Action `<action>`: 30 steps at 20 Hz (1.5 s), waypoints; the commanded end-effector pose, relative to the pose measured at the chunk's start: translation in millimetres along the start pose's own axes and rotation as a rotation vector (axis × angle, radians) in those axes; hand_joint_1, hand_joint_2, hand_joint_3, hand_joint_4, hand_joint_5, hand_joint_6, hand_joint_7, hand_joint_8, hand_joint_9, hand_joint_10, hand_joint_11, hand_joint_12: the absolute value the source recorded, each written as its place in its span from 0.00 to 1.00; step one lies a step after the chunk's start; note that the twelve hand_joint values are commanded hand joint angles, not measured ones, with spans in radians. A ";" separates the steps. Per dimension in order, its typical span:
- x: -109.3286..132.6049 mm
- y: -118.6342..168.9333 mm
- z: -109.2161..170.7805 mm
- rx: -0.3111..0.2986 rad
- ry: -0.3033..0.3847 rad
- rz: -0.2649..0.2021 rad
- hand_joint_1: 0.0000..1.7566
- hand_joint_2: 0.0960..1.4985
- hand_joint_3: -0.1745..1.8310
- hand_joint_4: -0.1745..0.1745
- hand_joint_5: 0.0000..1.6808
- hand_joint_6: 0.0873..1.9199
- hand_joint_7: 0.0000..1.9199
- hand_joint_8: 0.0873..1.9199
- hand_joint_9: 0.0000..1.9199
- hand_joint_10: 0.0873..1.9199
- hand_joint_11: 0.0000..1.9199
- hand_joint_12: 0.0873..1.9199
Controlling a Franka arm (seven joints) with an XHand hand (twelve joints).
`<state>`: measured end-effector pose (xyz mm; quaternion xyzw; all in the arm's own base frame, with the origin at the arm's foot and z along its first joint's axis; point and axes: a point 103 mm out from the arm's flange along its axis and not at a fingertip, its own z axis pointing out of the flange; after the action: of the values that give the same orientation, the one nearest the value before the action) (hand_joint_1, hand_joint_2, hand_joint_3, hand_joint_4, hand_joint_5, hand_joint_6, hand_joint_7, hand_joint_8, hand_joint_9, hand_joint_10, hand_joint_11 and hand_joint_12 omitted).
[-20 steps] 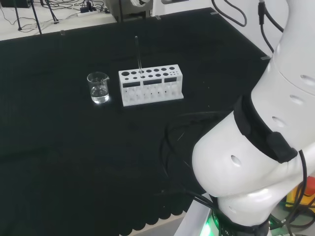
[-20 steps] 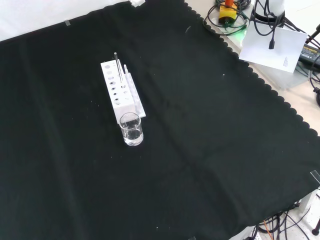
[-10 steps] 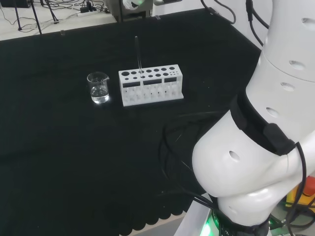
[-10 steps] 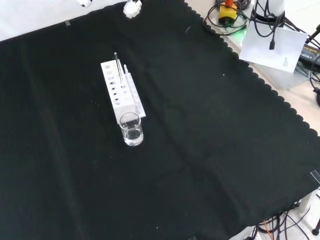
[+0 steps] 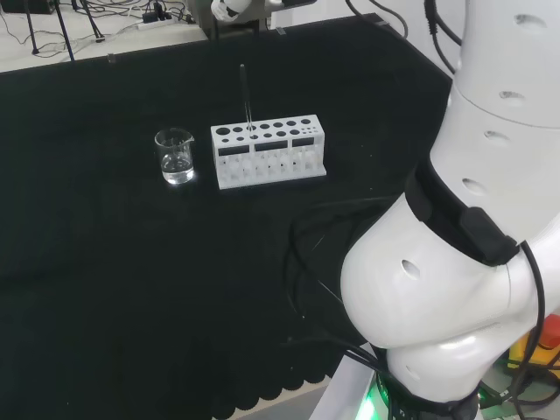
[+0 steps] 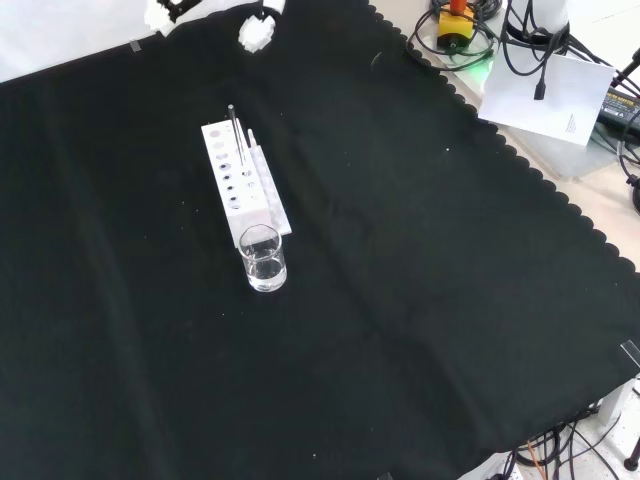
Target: Take the glass rod from the white test tube rack.
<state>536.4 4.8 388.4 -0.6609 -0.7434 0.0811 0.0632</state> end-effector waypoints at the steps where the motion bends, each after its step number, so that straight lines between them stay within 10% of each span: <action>1: -4.3 19.2 15.8 0.028 -0.010 -0.019 0.41 0.52 0.36 0.05 0.03 0.00 0.00 0.26 0.01 0.45 0.00 0.72; 30: -25.7 24.4 97.2 0.105 0.008 0.024 0.40 0.52 0.37 0.06 0.05 0.00 0.00 0.39 0.05 0.47 0.01 0.75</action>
<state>542.2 -15.8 302.3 -0.6636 -0.7327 0.1185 0.0932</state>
